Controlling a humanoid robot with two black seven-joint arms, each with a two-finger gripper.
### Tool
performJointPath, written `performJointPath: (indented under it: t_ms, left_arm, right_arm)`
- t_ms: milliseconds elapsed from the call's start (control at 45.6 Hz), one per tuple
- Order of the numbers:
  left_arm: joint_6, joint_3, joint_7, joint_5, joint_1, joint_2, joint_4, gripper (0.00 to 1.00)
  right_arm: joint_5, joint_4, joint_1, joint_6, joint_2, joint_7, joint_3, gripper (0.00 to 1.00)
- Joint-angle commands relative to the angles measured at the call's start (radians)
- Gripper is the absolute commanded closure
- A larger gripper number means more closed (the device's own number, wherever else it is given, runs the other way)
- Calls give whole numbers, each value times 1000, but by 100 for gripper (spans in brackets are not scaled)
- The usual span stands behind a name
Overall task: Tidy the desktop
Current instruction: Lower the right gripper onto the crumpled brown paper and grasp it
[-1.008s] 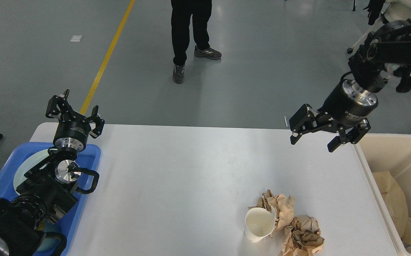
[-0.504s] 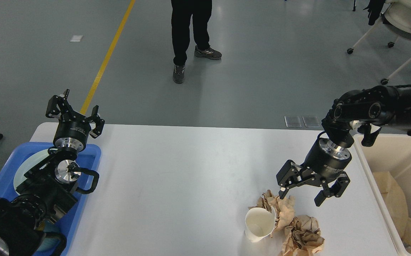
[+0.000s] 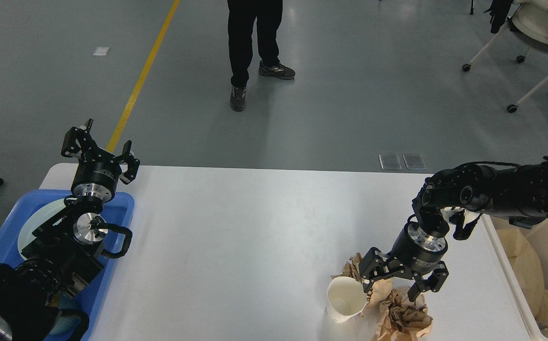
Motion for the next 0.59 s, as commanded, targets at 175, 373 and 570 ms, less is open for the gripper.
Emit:
performJointPath:
  t_ms: [175,373,570]
  left_arm:
    - [0,0,0,-1,0,0,0,4]
    - [0,0,0,-1,0,0,0,4]
    - [0,0,0,-1,0,0,0,4]
  right_arm:
    - [1,-1,4,1,0,-11,14,0]
    - [1,2,13,1,1,-11,16,0]
    - [0,-2,10,-39,1,-13,17,2]
